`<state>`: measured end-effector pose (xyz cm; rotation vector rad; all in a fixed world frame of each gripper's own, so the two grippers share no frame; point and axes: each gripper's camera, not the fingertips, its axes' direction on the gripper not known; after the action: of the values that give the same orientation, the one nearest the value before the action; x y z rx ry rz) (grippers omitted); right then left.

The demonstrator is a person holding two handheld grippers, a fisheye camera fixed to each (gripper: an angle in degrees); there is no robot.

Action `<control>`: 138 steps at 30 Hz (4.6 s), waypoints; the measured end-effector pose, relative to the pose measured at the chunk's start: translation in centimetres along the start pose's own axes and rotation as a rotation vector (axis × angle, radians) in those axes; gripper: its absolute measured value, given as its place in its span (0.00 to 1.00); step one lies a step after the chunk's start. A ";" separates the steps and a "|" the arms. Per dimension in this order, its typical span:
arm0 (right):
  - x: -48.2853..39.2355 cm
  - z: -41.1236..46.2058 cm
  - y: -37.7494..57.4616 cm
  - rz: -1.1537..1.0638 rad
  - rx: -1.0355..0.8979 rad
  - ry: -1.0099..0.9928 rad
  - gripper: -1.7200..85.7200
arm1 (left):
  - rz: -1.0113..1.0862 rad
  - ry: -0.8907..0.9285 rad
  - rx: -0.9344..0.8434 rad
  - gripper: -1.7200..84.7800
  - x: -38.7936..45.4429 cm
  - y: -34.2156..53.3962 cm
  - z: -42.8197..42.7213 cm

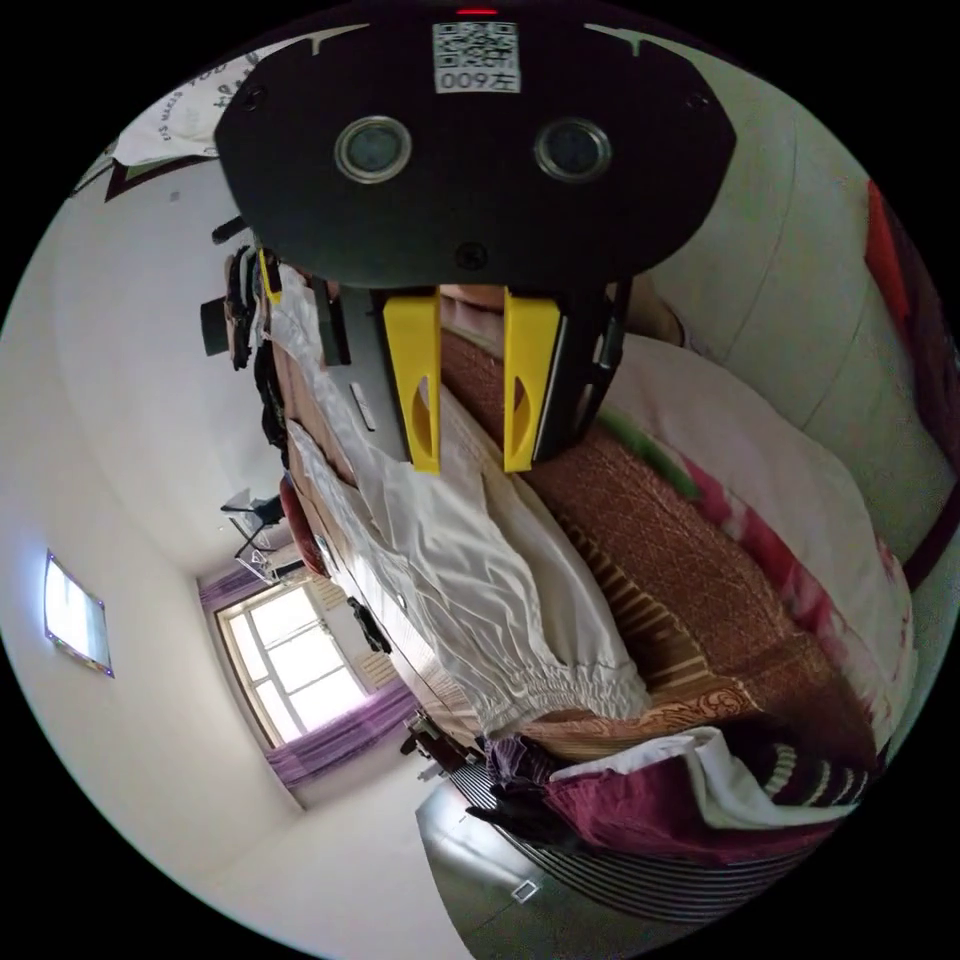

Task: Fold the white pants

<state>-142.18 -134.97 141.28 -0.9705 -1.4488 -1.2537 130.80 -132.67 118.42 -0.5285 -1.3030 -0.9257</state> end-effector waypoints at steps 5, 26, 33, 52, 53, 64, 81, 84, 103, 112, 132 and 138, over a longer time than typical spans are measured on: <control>-17.2 1.8 1.7 -0.312 0.064 -0.445 0.10 | -0.005 0.014 -0.005 0.05 5.5 -2.0 -4.4; -55.4 23.4 18.6 -0.666 -0.142 -0.272 0.03 | -0.082 0.195 -0.040 0.12 22.7 -9.5 -17.3; -56.0 24.6 21.2 -0.664 -0.127 -0.271 0.01 | -0.219 0.416 -0.063 0.19 23.7 -10.1 -16.3; -42.0 26.2 21.1 -0.791 -0.345 -0.200 0.01 | -0.312 0.345 0.008 0.03 30.8 -9.5 -17.2; -40.0 25.5 21.3 -0.800 -0.339 -0.176 0.01 | -0.313 0.349 -0.001 0.03 31.3 -9.1 -16.8; -26.8 21.8 18.9 -0.811 -0.474 0.251 0.01 | -0.272 0.224 -0.021 0.03 36.5 -4.9 -13.1; -12.0 10.9 1.5 -0.709 -0.440 0.110 0.01 | -0.212 0.051 -0.039 0.03 43.0 5.9 -10.9; -11.9 9.3 -1.7 -0.694 -0.414 0.087 0.01 | -0.223 0.055 -0.034 0.03 43.3 8.2 -10.4; -16.4 6.1 -31.9 -0.673 -0.465 -0.209 0.01 | 0.093 0.166 0.020 0.04 50.3 18.7 -16.1; -21.2 7.7 -47.2 -0.693 -0.431 -0.202 0.01 | 0.303 0.036 -0.070 0.04 53.3 21.2 -18.6; -32.7 70.1 -71.3 -0.648 -0.960 -0.035 0.01 | 0.098 -0.067 -0.278 0.04 42.5 -7.0 19.4; -34.9 71.4 -75.5 -0.737 -0.906 -0.053 0.01 | 0.088 0.138 -0.191 0.04 36.0 -4.5 19.1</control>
<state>-217.94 -75.78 88.58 -1.0507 -1.3079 -2.5742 116.05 -130.10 156.59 -0.6536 -1.0655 -1.0014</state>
